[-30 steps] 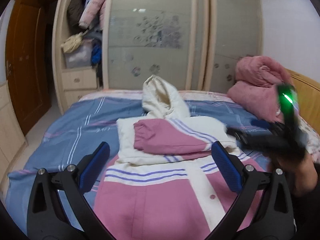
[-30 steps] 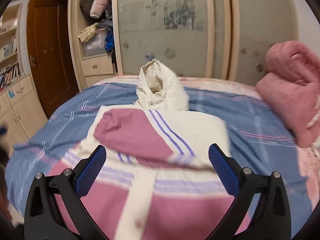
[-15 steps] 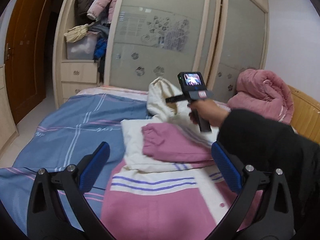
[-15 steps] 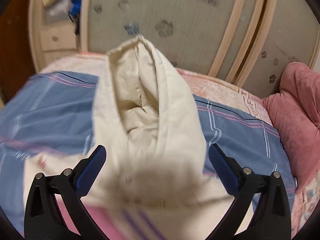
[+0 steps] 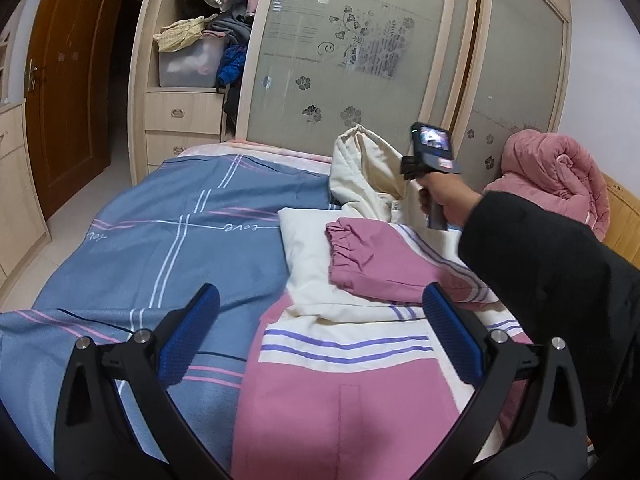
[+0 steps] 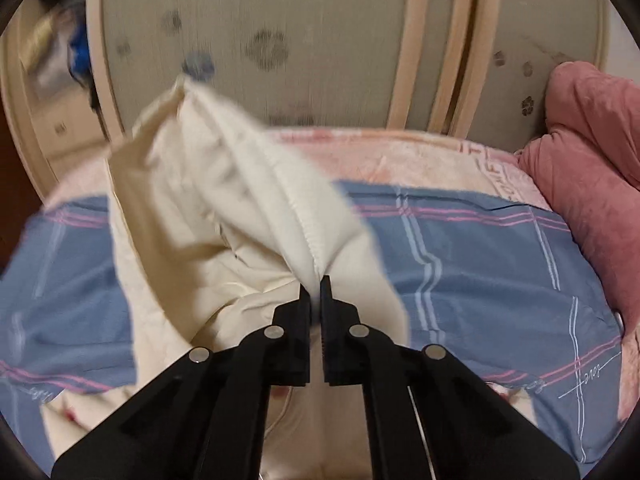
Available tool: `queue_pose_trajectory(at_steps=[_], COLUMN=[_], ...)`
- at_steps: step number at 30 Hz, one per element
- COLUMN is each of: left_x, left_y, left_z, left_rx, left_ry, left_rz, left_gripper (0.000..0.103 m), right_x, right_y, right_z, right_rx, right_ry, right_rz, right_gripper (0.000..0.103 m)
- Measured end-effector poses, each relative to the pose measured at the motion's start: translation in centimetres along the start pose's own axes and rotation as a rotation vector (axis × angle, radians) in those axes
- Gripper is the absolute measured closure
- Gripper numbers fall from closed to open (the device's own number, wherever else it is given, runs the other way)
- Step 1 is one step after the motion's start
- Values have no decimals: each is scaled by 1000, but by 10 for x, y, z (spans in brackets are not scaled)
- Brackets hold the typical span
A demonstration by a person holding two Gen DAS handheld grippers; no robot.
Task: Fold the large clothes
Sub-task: 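Grasp the tip of the white hood with the right gripper, then lift the hood and fold it over the sleeves, release right gripper, then grasp the white hood with the left gripper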
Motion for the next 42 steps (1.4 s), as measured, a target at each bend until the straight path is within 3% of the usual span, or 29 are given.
queue_pose_trajectory(at_steps=[6, 10, 12, 15, 17, 21, 22, 23, 24, 26, 31, 35, 37, 40, 42], left_x=[14, 24, 28, 32, 34, 31, 29, 26, 24, 19, 11, 21, 31, 58, 79], left_y=[-1, 3, 4, 9, 16, 31, 34, 37, 41, 46, 60, 62, 54, 31, 11], left_z=[-20, -27, -30, -28, -20, 0, 5, 9, 13, 21, 41, 52, 59, 77, 100], left_rx=[31, 26, 31, 20, -6, -69, -84, -96, -106, -118, -173, -245, -270, -304, -341], left_ry=[15, 40, 43, 84, 112, 107, 106, 106, 114, 137, 209, 398, 481, 586, 636], left_rz=[33, 50, 61, 46, 35, 20, 13, 3, -12, -55, -185, -397, -494, -601, -673], left_gripper=[2, 2, 2, 2, 2, 2, 2, 2, 2, 2, 2, 2, 2, 2, 2], right_x=[50, 98, 125, 133, 141, 143, 136, 130, 125, 110, 75, 72, 77, 64, 62], right_y=[18, 83, 128, 180, 213, 221, 219, 218, 218, 222, 251, 270, 281, 282, 282], right_z=[-98, -144, -146, -135, -121, -130, -137, -150, -160, -197, -273, -312, -321, -314, -317], right_rx=[118, 124, 99, 65, 48, 120, 139, 165, 188, 260, 338, 423, 476, 437, 443], right_ry=[-153, -234, -251, -260, -186, -234, -277, -336, -375, -456, -608, -698, -692, -770, -754], right_rz=[78, 198, 279, 306, 302, 372, 400, 432, 444, 435, 350, 350, 363, 355, 321], right_gripper=[101, 101, 101, 101, 103, 103, 99, 84, 60, 33, 27, 20, 12, 12, 12])
Point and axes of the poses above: each gripper's, at about its wrist camera, not at the fingertips, and z roughly the way its jaws point, x to its right, y to its underside, the point moved 9 cm from there along z, roughly the way its jaws point, and after that the axes turned 9 degrees about -y, right-handed, at the moved point
